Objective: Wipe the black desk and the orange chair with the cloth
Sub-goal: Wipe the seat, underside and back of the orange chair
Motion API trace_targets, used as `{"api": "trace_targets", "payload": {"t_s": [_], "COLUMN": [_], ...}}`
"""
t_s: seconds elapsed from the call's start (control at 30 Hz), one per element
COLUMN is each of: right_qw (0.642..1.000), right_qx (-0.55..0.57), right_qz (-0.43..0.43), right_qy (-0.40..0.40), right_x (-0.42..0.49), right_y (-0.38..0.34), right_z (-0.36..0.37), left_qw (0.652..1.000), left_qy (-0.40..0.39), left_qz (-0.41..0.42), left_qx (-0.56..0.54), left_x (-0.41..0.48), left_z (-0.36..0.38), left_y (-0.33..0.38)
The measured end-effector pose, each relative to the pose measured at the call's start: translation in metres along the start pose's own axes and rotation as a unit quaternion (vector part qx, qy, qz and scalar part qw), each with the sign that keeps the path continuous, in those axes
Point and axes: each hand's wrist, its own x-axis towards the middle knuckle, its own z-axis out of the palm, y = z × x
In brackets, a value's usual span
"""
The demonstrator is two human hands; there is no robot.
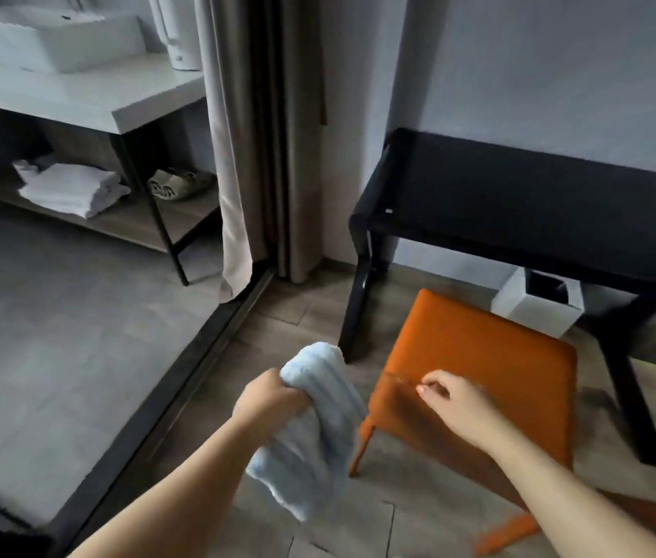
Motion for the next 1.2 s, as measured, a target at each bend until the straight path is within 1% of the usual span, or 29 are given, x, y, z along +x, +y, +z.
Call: {"api": "trace_targets", "payload": {"t_s": [0.07,0.13,0.17,0.23,0.33,0.5,0.6,0.7,0.8,0.87,0.93,0.97,1.03,1.1,1.13,1.2], "right_qw": [0.999,0.999,0.999,0.997,0.991,0.985,0.978,0.966,0.969,0.965,0.957,0.953,0.944,0.933,0.924,0.911], "right_qx": [0.008,0.022,0.030,0.068,0.122,0.151,0.164,0.174,0.148,0.158,0.193,0.207,0.228,0.225,0.228,0.224], "right_qz": [0.023,0.033,0.038,0.043,0.045,0.043,0.072,0.115,0.108,0.113,0.147,0.170,0.229,0.281,0.306,0.342], "right_qy": [-0.048,-0.038,-0.023,-0.014,-0.033,-0.068,-0.105,-0.150,-0.164,-0.174,-0.162,-0.140,-0.073,-0.027,-0.026,-0.054], "right_x": [-0.016,-0.026,-0.027,-0.022,-0.011,0.006,0.020,0.036,0.058,0.078,0.103,0.117,0.146,0.158,0.169,0.185], "right_y": [0.022,0.039,0.045,0.052,0.057,0.067,0.071,0.078,0.081,0.078,0.070,0.068,0.067,0.067,0.066,0.066], "right_z": [0.001,0.001,0.000,-0.006,-0.014,-0.016,-0.021,-0.023,-0.011,0.000,0.010,0.015,0.027,0.036,0.044,0.059], "left_qw": [0.995,0.975,0.966,0.961,0.962,0.966,0.972,0.979,0.977,0.977,0.980,0.978,0.978,0.979,0.980,0.982], "left_qy": [-0.033,-0.059,-0.069,-0.085,-0.046,-0.004,0.015,-0.002,-0.032,-0.059,-0.095,-0.115,-0.129,-0.143,-0.154,-0.169], "left_qz": [-0.011,-0.042,-0.056,-0.053,-0.064,-0.067,-0.080,-0.089,-0.107,-0.108,-0.098,-0.099,-0.098,-0.099,-0.094,-0.076], "left_qx": [-0.097,-0.208,-0.243,-0.256,-0.260,-0.249,-0.218,-0.182,-0.181,-0.172,-0.142,-0.141,-0.127,-0.108,-0.086,-0.039], "left_x": [0.004,0.007,0.008,0.008,0.008,0.034,0.054,0.077,0.109,0.133,0.158,0.171,0.210,0.234,0.254,0.289], "left_z": [0.026,0.052,0.062,0.079,0.090,0.094,0.102,0.111,0.119,0.123,0.123,0.122,0.119,0.115,0.114,0.117], "left_y": [0.019,0.042,0.052,0.071,0.086,0.081,0.080,0.089,0.096,0.099,0.104,0.107,0.109,0.112,0.114,0.121]}}
